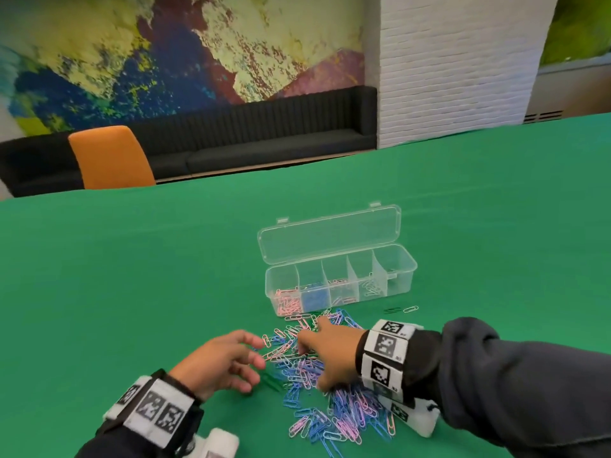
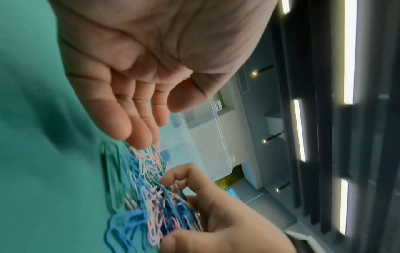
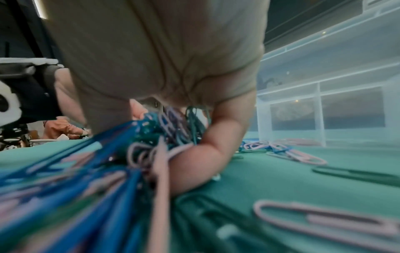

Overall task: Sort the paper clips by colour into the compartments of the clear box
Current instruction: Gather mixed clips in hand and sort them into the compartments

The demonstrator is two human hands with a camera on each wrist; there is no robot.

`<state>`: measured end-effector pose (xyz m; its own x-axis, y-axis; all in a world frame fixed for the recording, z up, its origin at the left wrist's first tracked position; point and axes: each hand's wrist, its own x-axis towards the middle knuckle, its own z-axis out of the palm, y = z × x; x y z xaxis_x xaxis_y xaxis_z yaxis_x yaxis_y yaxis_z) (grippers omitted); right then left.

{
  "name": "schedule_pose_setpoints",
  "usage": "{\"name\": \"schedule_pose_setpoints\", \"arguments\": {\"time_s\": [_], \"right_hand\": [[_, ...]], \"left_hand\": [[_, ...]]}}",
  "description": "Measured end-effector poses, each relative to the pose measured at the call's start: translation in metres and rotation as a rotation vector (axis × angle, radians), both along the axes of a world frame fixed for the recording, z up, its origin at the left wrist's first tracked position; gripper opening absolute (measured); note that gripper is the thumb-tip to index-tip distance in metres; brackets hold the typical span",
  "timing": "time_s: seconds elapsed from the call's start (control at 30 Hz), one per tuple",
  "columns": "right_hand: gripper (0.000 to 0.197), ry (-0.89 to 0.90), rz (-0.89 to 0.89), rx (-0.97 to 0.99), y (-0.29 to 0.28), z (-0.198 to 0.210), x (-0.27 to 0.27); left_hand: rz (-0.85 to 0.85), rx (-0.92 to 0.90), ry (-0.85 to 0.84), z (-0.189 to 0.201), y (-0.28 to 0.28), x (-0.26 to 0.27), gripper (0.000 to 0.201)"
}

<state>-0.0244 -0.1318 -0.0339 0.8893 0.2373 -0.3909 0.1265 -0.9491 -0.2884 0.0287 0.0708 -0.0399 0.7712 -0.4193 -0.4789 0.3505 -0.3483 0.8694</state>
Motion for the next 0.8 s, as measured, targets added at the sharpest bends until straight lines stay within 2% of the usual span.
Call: {"name": "schedule_pose_setpoints", "arguments": {"time_s": [0.1,0.2,0.33,0.47,0.57,0.67,0.8], "right_hand": [[0.045,-0.014,0.025,-0.033,-0.004,-0.004,0.003],[0.051,-0.033,0.069,-0.109,-0.009,-0.003,0.007],[0.05,-0.055,0.052,-0.138,-0.026,0.005,0.019],[0.043,-0.052,-0.012,-0.068,-0.046,0.019,0.023],[0.037,-0.066,-0.027,0.04,-0.047,0.036,0.022],[0.035,-0.143,0.068,0.06,-0.038,0.055,0.021],[0.039,-0.229,0.132,0.052,-0.033,0.07,0.025]], "left_hand": [[0.031,-0.172,0.118,-0.004,0.01,-0.015,0.031],[0.028,-0.332,0.239,-0.01,0.001,-0.031,0.045],[0.043,-0.478,0.35,-0.016,-0.029,-0.048,0.032],[0.155,-0.584,0.46,-0.017,-0.063,-0.043,0.028],[0.228,-0.701,0.547,-0.017,-0.086,-0.034,0.039],[0.279,-0.824,0.656,-0.012,-0.108,-0.028,0.058],[0.308,-0.975,0.699,0.004,-0.128,-0.022,0.06]]}}
